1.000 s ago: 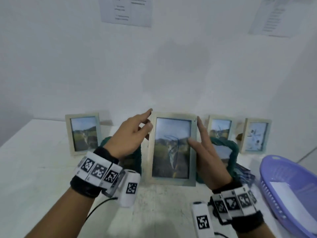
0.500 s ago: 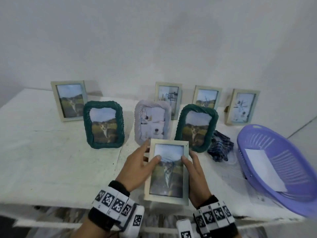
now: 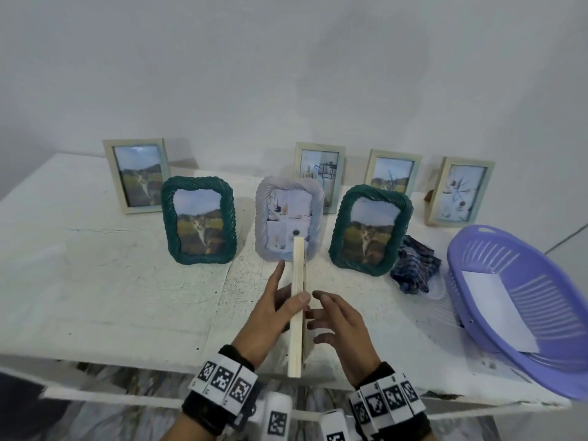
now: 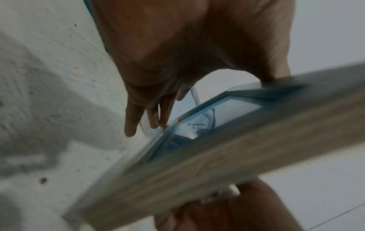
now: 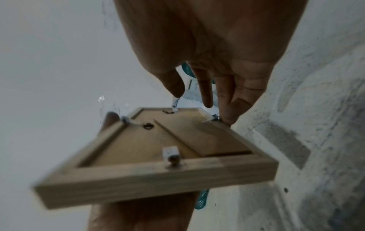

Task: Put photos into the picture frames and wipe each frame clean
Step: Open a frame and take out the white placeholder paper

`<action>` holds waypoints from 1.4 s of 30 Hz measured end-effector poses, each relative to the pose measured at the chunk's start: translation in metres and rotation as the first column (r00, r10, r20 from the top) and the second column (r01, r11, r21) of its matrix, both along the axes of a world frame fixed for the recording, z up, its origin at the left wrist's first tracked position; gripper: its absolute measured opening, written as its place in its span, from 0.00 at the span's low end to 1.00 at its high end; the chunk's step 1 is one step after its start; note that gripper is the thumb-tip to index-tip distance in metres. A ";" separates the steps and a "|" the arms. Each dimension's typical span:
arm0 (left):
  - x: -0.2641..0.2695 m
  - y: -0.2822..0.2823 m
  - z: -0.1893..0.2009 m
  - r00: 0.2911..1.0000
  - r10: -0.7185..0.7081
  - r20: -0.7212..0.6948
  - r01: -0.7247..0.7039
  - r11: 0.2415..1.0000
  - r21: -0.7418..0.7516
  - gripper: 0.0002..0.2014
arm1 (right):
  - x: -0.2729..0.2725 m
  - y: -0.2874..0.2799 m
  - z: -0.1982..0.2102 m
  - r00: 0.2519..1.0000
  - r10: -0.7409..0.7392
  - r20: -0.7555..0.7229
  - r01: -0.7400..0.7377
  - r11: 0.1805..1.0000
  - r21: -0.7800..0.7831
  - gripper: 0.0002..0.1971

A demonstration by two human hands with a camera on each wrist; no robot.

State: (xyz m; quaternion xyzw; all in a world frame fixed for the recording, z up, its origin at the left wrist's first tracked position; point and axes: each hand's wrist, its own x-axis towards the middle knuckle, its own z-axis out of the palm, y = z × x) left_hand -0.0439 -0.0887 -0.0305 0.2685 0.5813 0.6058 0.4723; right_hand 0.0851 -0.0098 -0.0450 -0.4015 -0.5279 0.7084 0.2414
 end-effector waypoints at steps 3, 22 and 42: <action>-0.012 -0.010 -0.005 0.992 0.087 -0.096 -0.085 0.996 0.027 0.27 | 0.002 0.003 -0.003 0.998 -0.047 0.032 0.045 0.997 0.066 0.10; -0.065 -0.035 -0.072 0.600 -0.067 -0.797 -0.136 0.973 -0.185 0.23 | -0.011 -0.001 -0.044 0.817 -0.094 0.569 -0.392 0.632 0.669 0.12; -0.050 -0.016 -0.078 0.542 0.066 -0.838 -0.361 0.919 -0.161 0.11 | -0.007 0.006 -0.039 0.817 -0.043 0.575 -0.399 0.678 0.617 0.13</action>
